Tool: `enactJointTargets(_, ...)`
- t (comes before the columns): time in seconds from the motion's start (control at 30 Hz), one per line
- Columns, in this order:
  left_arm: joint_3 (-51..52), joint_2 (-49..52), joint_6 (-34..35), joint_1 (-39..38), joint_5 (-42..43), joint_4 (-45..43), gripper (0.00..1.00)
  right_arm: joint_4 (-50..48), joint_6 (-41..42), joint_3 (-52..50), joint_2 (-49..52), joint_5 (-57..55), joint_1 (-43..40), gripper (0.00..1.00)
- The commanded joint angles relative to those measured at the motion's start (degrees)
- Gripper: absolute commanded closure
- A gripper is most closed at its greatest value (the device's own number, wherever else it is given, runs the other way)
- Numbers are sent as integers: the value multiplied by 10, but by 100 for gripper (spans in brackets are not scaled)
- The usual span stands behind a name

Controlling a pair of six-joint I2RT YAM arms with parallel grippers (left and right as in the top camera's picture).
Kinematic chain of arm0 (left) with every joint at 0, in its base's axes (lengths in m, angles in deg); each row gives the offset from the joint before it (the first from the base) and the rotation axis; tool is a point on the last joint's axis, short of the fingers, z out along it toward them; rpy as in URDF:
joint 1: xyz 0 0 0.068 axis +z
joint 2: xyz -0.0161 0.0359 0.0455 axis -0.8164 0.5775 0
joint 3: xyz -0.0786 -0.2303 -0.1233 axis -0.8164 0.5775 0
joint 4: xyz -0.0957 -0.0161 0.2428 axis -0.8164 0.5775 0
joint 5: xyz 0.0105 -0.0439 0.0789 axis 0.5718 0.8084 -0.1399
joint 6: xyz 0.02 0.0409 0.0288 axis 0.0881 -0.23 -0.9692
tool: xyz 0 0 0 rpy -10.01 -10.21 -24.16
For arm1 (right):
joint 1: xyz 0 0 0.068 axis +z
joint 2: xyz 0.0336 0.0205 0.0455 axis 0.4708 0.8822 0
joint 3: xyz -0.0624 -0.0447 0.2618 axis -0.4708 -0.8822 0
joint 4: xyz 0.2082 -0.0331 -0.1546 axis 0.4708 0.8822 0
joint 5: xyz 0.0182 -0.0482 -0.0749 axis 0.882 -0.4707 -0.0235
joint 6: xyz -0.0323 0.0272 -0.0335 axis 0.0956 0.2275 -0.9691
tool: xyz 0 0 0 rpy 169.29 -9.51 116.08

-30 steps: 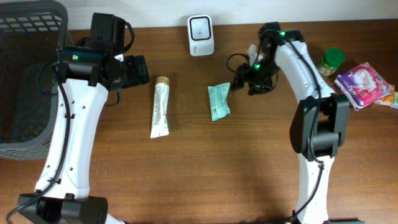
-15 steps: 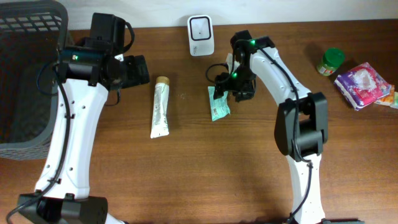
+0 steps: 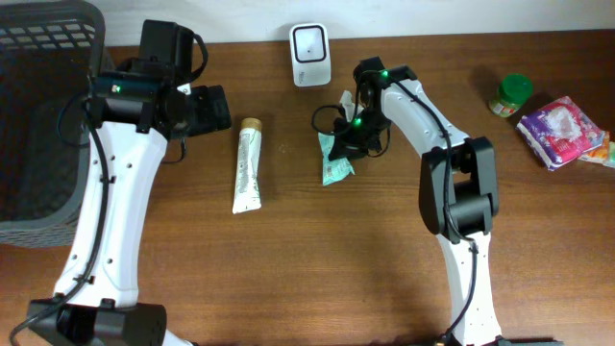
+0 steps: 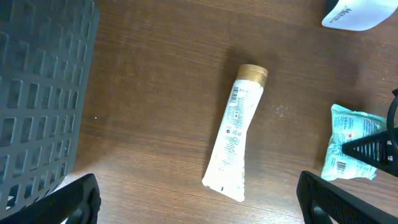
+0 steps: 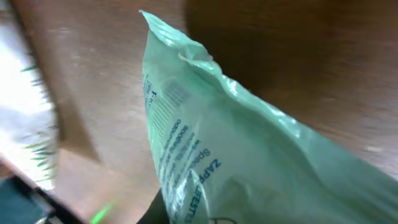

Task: Scan the item barcode

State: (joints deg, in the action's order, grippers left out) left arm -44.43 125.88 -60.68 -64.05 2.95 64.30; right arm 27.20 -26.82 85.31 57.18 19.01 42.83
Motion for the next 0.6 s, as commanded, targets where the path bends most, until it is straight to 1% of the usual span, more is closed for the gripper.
enactJointTargets(0.0,0,1,-3,-3,-4,0,1,-4,-3,34,1,146,-16,94)
enactJointTargets(0.07,0,1,-3,-3,-4,0,1,-8,-24,51,1,216,-26,94)
enactJointTargets(0.13,0,1,-3,-3,-4,0,1,-14,-71,61,1,292,-35,94)
enactJointTargets(0.2,0,1,-3,-3,-4,0,1,-15,-115,61,1,332,-38,94)
enactJointTargets(0.23,0,1,-3,-3,-4,0,1,-16,-123,61,1,327,-39,91)
enactJointTargets(0.27,0,1,-3,-3,-4,0,1,-23,-123,61,1,309,-39,83)
enactJointTargets(0.33,0,1,-3,-3,-4,0,1,-25,-123,61,1,264,-38,78)
enactJointTargets(0.37,0,1,-3,-3,-4,0,1,-25,-111,61,1,230,-38,77)
enactJointTargets(0.4,0,1,-3,-3,-4,0,1,-25,-80,61,2,178,-38,76)
enactJointTargets(0.43,0,1,-3,-3,-4,0,1,-25,-64,59,2,155,-38,74)
enactJointTargets(0.47,0,1,-3,-3,-4,0,1,-25,-56,57,2,138,-38,70)
enactJointTargets(0.57,0,1,-3,-3,-4,0,1,-23,-56,51,2,126,-39,68)
